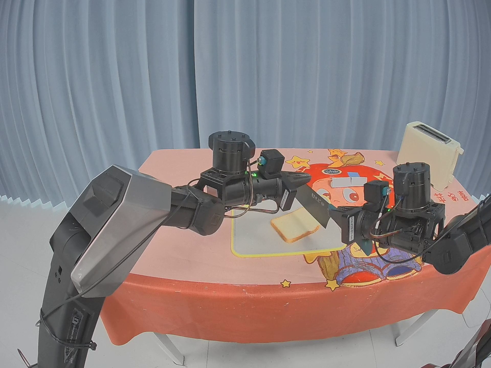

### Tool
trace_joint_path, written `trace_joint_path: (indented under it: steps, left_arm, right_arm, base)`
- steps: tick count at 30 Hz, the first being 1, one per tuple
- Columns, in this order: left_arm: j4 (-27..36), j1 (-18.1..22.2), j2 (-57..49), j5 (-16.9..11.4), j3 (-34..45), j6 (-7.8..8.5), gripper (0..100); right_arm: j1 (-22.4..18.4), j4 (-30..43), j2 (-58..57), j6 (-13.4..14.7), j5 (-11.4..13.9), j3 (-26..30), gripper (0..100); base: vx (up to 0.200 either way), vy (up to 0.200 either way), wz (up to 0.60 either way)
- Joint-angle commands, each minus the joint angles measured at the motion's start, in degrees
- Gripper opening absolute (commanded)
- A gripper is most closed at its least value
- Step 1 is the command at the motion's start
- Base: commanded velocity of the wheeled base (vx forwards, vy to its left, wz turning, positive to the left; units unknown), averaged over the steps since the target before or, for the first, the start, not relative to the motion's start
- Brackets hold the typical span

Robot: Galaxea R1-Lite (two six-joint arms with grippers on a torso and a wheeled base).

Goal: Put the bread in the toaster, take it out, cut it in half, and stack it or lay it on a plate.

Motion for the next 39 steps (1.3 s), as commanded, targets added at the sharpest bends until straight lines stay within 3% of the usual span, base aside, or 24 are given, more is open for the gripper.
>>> trace_joint_path:
  steps: [1, 39]
  left_arm:
    - [0.0, 0.0, -0.1, 0.1, 0.0, 0.10, 0]
    - [1.6, -1.1, 4.1, 1.4, -0.3, 0.19, 0]
  right_arm:
    - [-0.2, 0.1, -0.4, 0.0, 2.0, -0.6, 0]
    - [0.5, -0.3, 3.3, -1.1, 2.6, 1.0, 0]
  base:
    - [0.000, 0.000, 0.00]
    - [0.000, 0.000, 0.00]
